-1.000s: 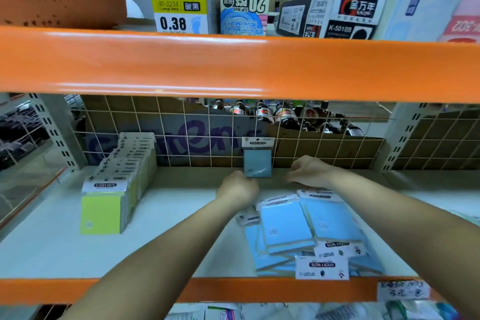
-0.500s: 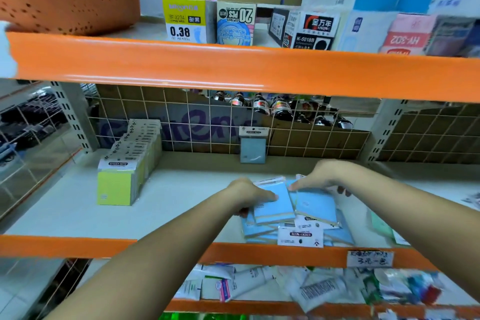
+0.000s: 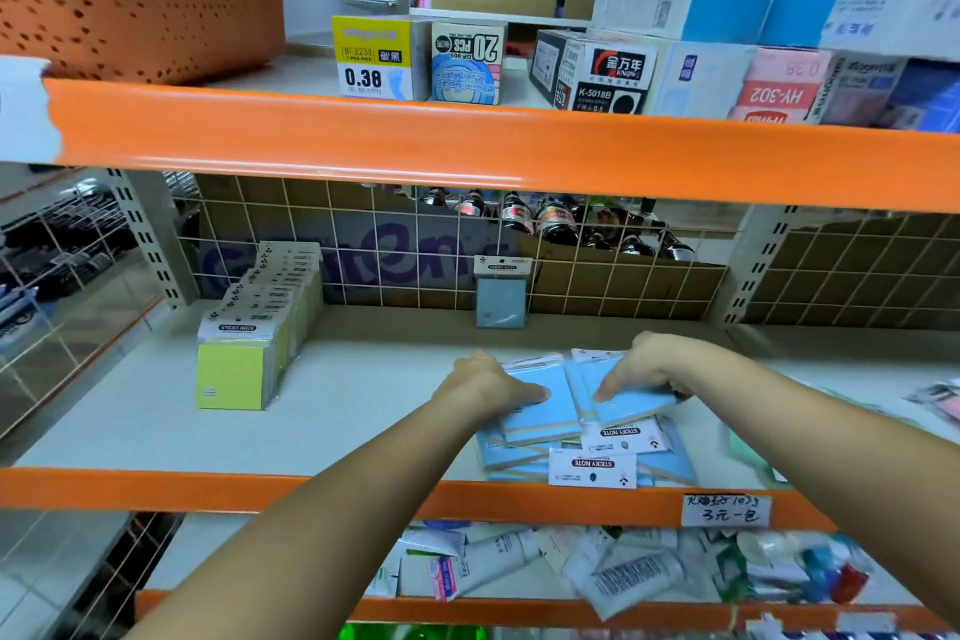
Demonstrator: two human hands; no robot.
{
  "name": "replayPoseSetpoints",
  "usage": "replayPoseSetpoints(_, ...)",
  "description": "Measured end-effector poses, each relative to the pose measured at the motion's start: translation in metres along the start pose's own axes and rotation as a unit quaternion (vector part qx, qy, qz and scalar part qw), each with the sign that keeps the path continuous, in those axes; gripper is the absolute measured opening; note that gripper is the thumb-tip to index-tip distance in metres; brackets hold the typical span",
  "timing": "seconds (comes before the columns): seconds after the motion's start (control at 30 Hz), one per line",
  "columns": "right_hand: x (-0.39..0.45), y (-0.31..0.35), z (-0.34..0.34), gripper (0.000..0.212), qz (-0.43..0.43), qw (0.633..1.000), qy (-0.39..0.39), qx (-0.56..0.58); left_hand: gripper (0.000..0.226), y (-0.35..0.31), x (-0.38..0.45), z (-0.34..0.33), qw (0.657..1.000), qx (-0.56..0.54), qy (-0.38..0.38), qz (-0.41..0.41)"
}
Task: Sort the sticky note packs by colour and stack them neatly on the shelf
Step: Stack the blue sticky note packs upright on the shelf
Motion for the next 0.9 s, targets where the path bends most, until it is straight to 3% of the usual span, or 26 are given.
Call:
replayPoseSetpoints(0.13,0.006,-0.002,0.017,0.008,0.002,0.995,-0.027,0.095,0.086,0.002,0.008,-0.002,1.000,-0.014,0.011,-0.001)
replayPoseSetpoints(0.27,0.001,0.008,0.046,0.004,0.047,0.981,-0.120,0.145,0.091,-0.006,0.012,0.005,1.000,0.023,-0.014,-0.013)
replayPoseSetpoints(0.37,0.001,0.023,0.057,0.021,0.121,0.963,-0.162,0.180,0.082,-0.020,0.017,0.009,0.997,-0.037,-0.011,-0.070)
replayPoseSetpoints(0.47,0.002,0.044,0.052,0.022,0.214,0.935,-0.128,0.252,0.063,-0.031,0.024,0.012,0.976,-0.169,0.016,-0.136)
replayPoseSetpoints(0.53,0.004,0.059,0.043,0.017,0.246,0.917,-0.096,0.300,0.041,-0.037,0.029,0.016,0.961,-0.234,0.025,-0.145)
replayPoseSetpoints(0.63,0.032,0.076,0.027,0.019,0.246,0.896,-0.093,0.358,0.032,-0.034,0.045,0.021,0.947,-0.297,0.028,-0.116)
replayPoseSetpoints(0.73,0.055,0.094,0.012,0.032,0.210,0.931,-0.139,0.264,0.028,-0.026,0.056,0.027,0.954,-0.285,0.017,-0.094)
replayPoseSetpoints(0.9,0.091,0.115,-0.004,0.077,0.171,0.961,-0.090,0.197,0.023,-0.017,0.075,0.026,0.968,-0.239,0.023,-0.073)
Point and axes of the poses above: each hand's wrist, its own x-axis towards the middle knuckle, its own z-axis out of the back of the hand, y = z × x, the point moved 6 cm from there along x, towards the middle knuckle, and after that the axes turned 9 degrees about y, right-handed, at the moved point
